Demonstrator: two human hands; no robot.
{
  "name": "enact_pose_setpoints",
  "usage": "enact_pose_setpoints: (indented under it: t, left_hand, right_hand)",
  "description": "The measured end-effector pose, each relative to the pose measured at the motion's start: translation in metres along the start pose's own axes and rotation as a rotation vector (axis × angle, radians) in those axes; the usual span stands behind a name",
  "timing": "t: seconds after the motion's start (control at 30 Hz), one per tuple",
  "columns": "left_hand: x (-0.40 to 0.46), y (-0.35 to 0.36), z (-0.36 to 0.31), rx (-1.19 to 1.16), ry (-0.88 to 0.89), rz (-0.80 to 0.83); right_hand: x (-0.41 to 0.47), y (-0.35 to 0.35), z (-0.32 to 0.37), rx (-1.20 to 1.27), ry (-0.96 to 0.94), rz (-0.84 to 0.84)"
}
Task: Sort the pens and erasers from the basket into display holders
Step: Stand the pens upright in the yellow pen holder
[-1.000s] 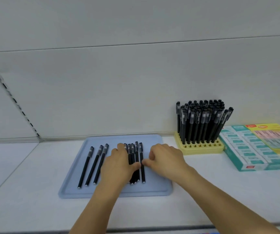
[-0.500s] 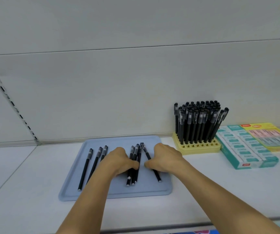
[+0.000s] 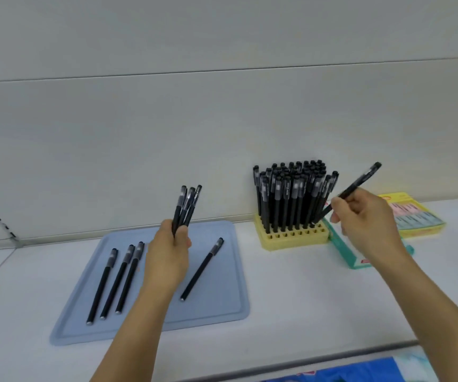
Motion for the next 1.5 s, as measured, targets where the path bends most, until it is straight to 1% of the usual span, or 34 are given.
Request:
enact_pose_setpoints:
  t: [0.07,0.1,0.17,0.23,0.33,0.43,0.5,0.57,0.6,0.67,0.7,0.73,0.77,0.87,0.9,0.97,1.0,1.07,1.13,1.2,1.27,1.37,1.5]
  left_hand:
    - [-0.007,0.013,-0.007,-0.255,-0.152,0.036]
    - [-0.012,0.02,-0.011,-0.337,-0.21,0.063]
    - [-0.021,0.031,-0.019,-0.44,-0.271,0.124]
    - [-0.028,0.038,-0.026,-0.517,-0.291,0.175]
    - [-0.034,0.043,-0.034,-0.557,-0.295,0.219]
    - [-0.037,0.045,-0.038,-0.571,-0.286,0.244]
    - [-0.039,0.045,-0.042,-0.583,-0.286,0.255]
    - [-0.041,0.046,-0.045,-0.59,-0.278,0.275]
    - [-0.042,0.046,-0.046,-0.594,-0.268,0.285]
    - [-0.045,0.047,-0.049,-0.602,-0.243,0.305]
    - [-0.046,0.048,-0.05,-0.607,-0.229,0.316]
    - [-0.047,0.049,-0.051,-0.608,-0.217,0.328]
    - [-0.048,0.051,-0.053,-0.603,-0.206,0.342]
    - [-0.055,0.06,-0.057,-0.591,-0.159,0.432]
    - [-0.059,0.062,-0.06,-0.593,-0.133,0.478]
    - [-0.064,0.065,-0.064,-0.597,-0.102,0.54]
    - [-0.064,0.064,-0.064,-0.599,-0.111,0.532]
    - [-0.058,0.061,-0.055,-0.598,-0.179,0.437]
    - [-0.05,0.054,-0.042,-0.597,-0.262,0.323]
    - [-0.047,0.049,-0.034,-0.593,-0.292,0.281]
    - [-0.047,0.046,-0.031,-0.602,-0.297,0.298]
    - [-0.049,0.045,-0.031,-0.613,-0.298,0.332]
    - [-0.048,0.043,-0.031,-0.647,-0.309,0.348]
  right_hand:
    - [0.014,-0.008,-0.013,-0.158,-0.042,-0.022]
    - [0.018,-0.008,-0.018,-0.212,-0.055,-0.015]
    - [0.022,-0.003,-0.024,-0.264,-0.071,0.016]
    - [0.023,0.005,-0.026,-0.28,-0.101,0.045]
    - [0.024,0.015,-0.028,-0.302,-0.124,0.07]
    - [0.025,0.027,-0.033,-0.44,-0.152,0.139]
    - [0.024,0.035,-0.036,-0.497,-0.132,0.197]
    - [0.024,0.037,-0.037,-0.519,-0.097,0.195]
    - [0.024,0.034,-0.035,-0.515,-0.081,0.16]
    - [0.018,0.022,-0.027,-0.437,-0.05,0.035]
    - [0.011,0.018,-0.02,-0.351,-0.051,-0.017]
    - [0.001,0.017,-0.01,-0.244,-0.053,-0.029]
    - [-0.011,0.022,0.002,-0.121,-0.054,0.018]
    - [-0.046,0.053,0.041,0.193,-0.008,0.351]
    - [-0.054,0.061,0.051,0.266,0.001,0.418]
    - [-0.058,0.07,0.062,0.313,-0.019,0.436]
    - [-0.056,0.071,0.063,0.317,-0.014,0.424]
    - [-0.05,0.069,0.059,0.33,0.037,0.365]
    - [-0.038,0.062,0.051,0.226,0.014,0.249]
    - [-0.033,0.062,0.044,0.048,-0.064,0.218]
    - [-0.033,0.067,0.04,-0.052,-0.094,0.234]
    - [-0.032,0.073,0.041,-0.146,-0.165,0.214]
    - [-0.031,0.077,0.04,-0.22,-0.206,0.2]
Point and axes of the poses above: each hand's wrist, its own x-axis towards the middle knuckle, its own y-axis out of the palm, z = x × y, the point moved 6 cm from there along x, towards the middle knuckle, and after that the axes turned 14 degrees about -z, right-handed, at the moved point
